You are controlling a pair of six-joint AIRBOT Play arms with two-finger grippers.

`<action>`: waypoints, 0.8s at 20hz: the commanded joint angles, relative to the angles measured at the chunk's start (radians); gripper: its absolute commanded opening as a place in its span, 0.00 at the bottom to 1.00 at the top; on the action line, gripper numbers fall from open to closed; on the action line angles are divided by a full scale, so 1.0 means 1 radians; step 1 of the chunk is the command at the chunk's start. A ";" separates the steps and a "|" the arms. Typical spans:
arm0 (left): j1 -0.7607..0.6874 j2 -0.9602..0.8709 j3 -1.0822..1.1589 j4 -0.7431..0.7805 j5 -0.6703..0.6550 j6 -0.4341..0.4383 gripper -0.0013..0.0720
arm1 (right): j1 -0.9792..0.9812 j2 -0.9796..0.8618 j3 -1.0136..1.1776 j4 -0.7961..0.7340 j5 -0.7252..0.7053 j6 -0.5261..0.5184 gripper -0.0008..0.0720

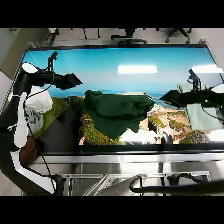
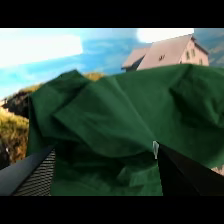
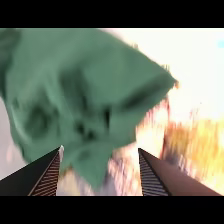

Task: Fold the shirts.

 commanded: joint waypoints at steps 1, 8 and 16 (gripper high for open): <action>0.001 -0.005 -0.093 -0.002 0.025 -0.011 0.94 | 0.035 0.112 -0.227 -0.043 -0.005 0.061 0.75; -0.095 -0.005 -0.236 0.001 0.259 0.045 0.94 | 0.339 0.053 -0.446 0.122 -0.343 0.040 0.75; -0.045 -0.005 -0.259 0.096 0.281 0.044 0.94 | 0.435 -0.093 -0.424 0.500 -0.466 -0.231 0.64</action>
